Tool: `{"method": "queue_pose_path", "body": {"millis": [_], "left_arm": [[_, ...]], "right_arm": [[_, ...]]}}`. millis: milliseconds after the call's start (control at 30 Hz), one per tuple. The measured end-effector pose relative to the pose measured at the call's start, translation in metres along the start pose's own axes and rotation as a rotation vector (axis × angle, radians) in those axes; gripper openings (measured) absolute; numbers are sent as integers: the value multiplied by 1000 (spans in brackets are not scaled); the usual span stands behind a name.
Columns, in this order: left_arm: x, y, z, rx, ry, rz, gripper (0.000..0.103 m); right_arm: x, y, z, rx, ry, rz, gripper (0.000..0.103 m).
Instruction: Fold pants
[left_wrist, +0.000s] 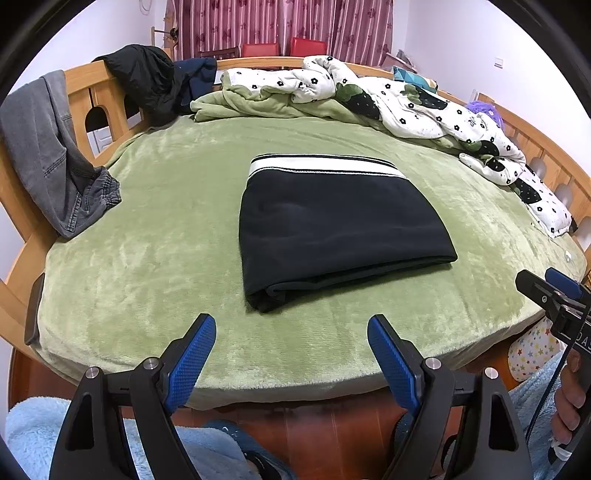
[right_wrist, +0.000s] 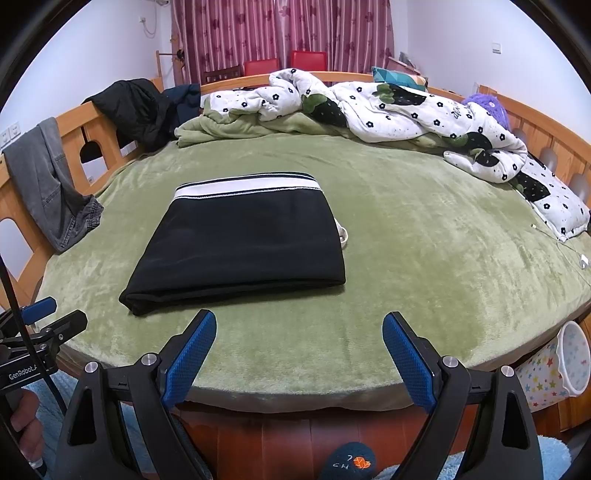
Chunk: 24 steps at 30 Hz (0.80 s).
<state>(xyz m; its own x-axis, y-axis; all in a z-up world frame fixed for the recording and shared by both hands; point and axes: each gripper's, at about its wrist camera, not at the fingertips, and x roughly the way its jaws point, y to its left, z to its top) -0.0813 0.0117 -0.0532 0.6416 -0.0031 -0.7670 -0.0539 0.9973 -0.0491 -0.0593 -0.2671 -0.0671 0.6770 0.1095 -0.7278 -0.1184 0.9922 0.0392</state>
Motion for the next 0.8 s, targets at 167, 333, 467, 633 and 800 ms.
{"method": "queue_pose_path", "body": {"millis": [167,333,467,633,800], "left_arm": [[0,1,0,2,0,0,83],[1,1,0,2,0,0,83],[0,1,0,1,0,1,83],[0,1,0,0,-1,0,83],[0,0,0,0,-1,0,83]], "right_arm": [[0,-2,0,-1,1,0,91],[0,-2,1,-1,-1,-2,91],[0,-1,1,3,0,-4,91],[0,-2,1,2,0,-2,91],[0,-2,2,4,-1,-2,91]]}}
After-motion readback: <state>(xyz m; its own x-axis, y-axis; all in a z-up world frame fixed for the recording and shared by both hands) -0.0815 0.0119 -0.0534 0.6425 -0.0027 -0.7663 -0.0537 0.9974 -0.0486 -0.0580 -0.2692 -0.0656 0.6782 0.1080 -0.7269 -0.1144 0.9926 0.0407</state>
